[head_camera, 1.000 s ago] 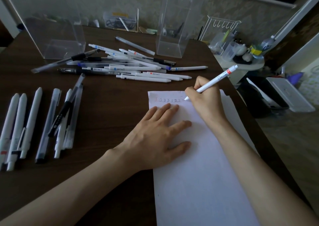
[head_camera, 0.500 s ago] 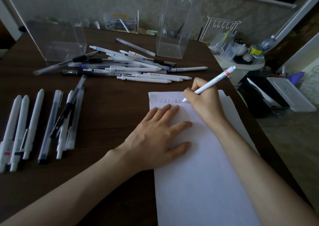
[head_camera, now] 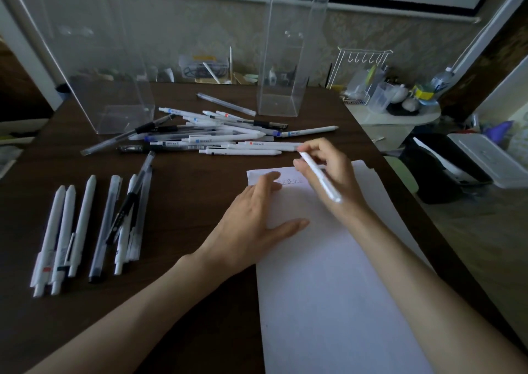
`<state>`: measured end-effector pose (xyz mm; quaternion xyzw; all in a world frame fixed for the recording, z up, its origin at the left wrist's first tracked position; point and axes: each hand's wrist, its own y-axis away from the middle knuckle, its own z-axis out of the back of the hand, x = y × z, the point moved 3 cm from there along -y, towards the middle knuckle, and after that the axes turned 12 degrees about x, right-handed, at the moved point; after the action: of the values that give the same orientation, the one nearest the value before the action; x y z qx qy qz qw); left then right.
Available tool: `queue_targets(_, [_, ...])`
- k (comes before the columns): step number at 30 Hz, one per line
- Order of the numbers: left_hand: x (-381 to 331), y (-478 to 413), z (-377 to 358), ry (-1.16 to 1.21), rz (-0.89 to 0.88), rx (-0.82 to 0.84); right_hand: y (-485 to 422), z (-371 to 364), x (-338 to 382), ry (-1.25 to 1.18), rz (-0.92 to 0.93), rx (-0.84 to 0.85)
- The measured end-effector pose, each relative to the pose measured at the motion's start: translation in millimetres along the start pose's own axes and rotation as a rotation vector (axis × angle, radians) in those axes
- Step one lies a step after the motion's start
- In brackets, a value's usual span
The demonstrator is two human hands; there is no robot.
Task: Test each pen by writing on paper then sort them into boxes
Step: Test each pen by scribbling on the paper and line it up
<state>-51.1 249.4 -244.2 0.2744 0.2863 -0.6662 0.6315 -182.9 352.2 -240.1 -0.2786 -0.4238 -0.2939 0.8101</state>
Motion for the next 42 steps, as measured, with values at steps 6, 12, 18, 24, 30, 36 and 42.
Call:
queue_targets(6, [-1.4, -0.8, 3.2, -0.048, -0.071, -0.033, 2.7, -1.0, 8.8, -0.151, 0.051, 0.108])
queue_targets(12, [-1.7, 3.2, 3.5, -0.252, -0.22, -0.121, 0.5, -5.9, 10.0, -0.125, 0.042, 0.197])
queue_targets(18, [-5.1, 10.0, 4.1, -0.407, -0.223, -0.179, -0.1, -10.0, 9.6, -0.069, 0.051, 0.237])
queue_targets(24, [9.0, 40.6, 25.6, -0.599, -0.053, -0.126, -14.8, -13.6, 14.0, 0.166, 0.063, 0.206])
queue_targets(30, [27.4, 82.6, 50.7, -0.742, 0.062, -0.161, -49.3, -44.8, 32.8, 0.59, 0.145, 0.261])
queue_targets(36, [37.2, 100.4, 51.7, -0.799, 0.162, -0.153, -64.8, -81.1, 43.9, 0.823, 0.13, 0.278])
queue_targets(42, [28.4, 97.4, 49.4, -0.808, 0.156, -0.132, -61.6, -78.4, 60.9, 0.779, 0.355, 0.198])
